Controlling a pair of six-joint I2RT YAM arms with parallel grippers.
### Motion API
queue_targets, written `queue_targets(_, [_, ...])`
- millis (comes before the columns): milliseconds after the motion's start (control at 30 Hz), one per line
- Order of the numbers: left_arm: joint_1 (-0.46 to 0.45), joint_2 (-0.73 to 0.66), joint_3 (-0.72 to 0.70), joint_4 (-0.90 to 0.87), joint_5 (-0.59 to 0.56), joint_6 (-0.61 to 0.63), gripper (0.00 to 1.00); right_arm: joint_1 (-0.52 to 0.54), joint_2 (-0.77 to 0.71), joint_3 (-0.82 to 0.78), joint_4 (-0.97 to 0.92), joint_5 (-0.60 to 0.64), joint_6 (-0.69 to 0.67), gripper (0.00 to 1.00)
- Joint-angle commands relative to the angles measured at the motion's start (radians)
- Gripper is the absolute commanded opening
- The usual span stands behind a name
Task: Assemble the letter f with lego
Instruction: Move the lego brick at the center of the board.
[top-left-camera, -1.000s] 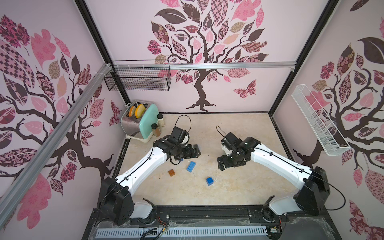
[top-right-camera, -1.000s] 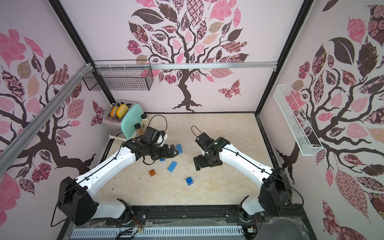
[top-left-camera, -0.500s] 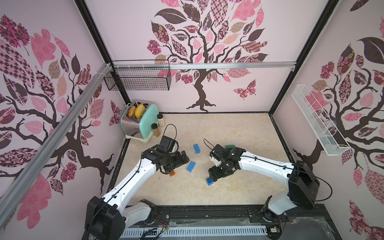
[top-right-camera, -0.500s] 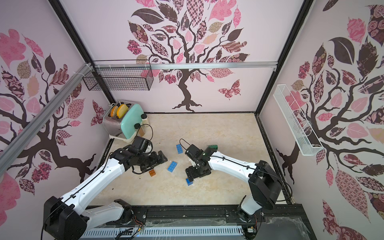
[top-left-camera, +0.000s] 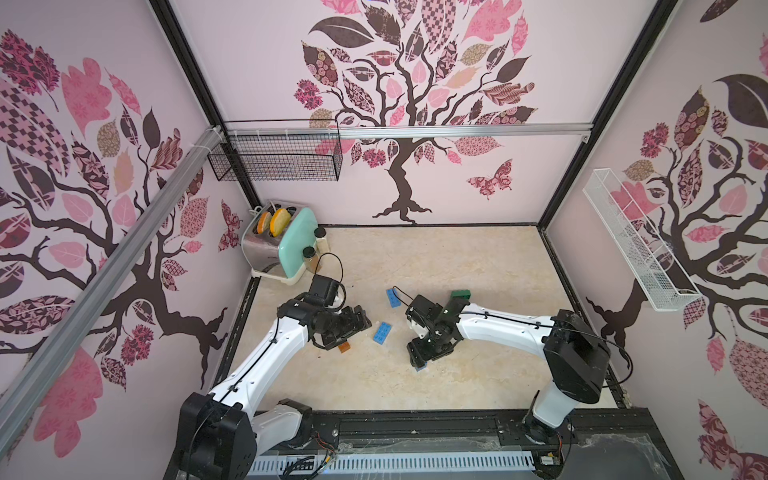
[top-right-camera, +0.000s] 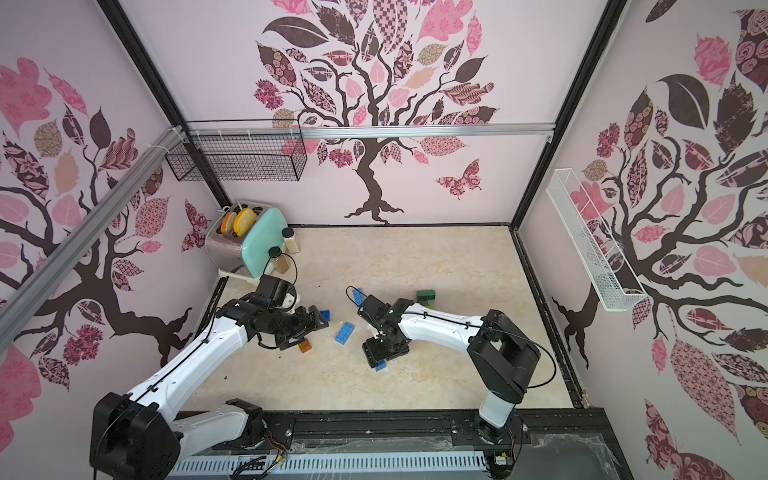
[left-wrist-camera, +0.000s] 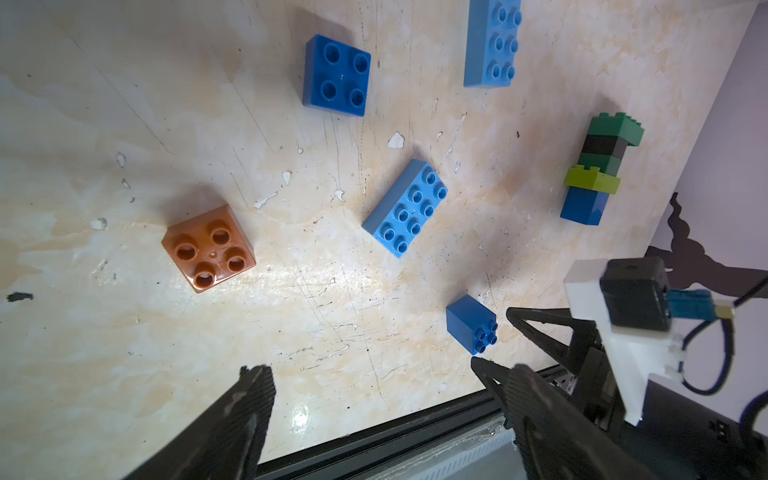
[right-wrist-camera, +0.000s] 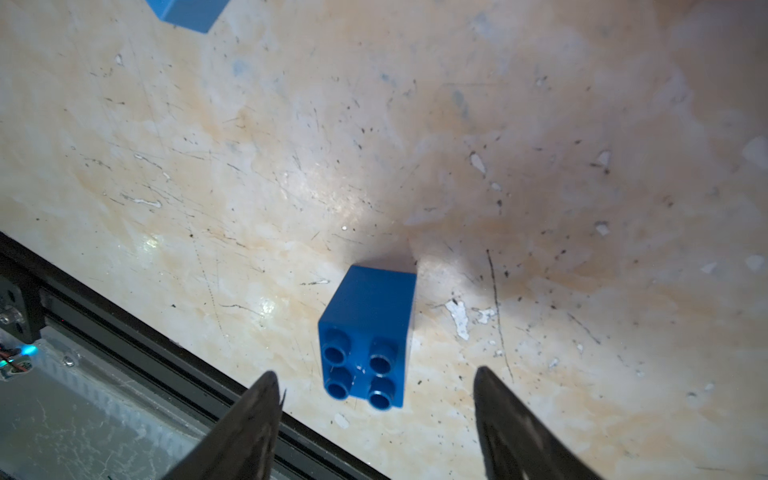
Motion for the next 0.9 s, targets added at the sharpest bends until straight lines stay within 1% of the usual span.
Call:
queue_targets(0, [0.035,0.003,-0.007,0.002,0.036,0.035,0.90,0.004,0.018,0.040,0.005,0.009,0.007,0.70])
queue_targets(67, [0.050,-0.002,-0.009,-0.001,0.041,0.041,0.90,0.007,0.030,0.043,0.005,0.013,0.009,0.67])
queue_targets(333, [0.059,-0.012,-0.017,-0.010,0.044,0.046,0.88,0.006,0.057,0.054,0.009,0.030,0.019,0.62])
queue_targets(500, [0.060,-0.017,-0.033,-0.014,0.042,0.049,0.88,0.007,0.075,0.068,0.013,0.027,0.025,0.54])
queue_targets(600, [0.061,-0.026,-0.038,-0.020,0.035,0.053,0.88,0.007,0.085,0.077,0.013,0.027,0.028,0.47])
queue_targets(733, [0.067,-0.039,-0.041,-0.027,0.030,0.058,0.87,0.008,0.100,0.104,-0.002,0.031,0.032,0.41])
queue_targets(767, [0.068,-0.042,-0.042,-0.026,0.030,0.061,0.87,0.007,0.104,0.108,-0.007,0.033,0.033,0.41])
queue_targets(867, [0.071,-0.046,-0.040,-0.032,0.032,0.066,0.87,0.008,0.113,0.116,-0.017,0.035,0.038,0.47])
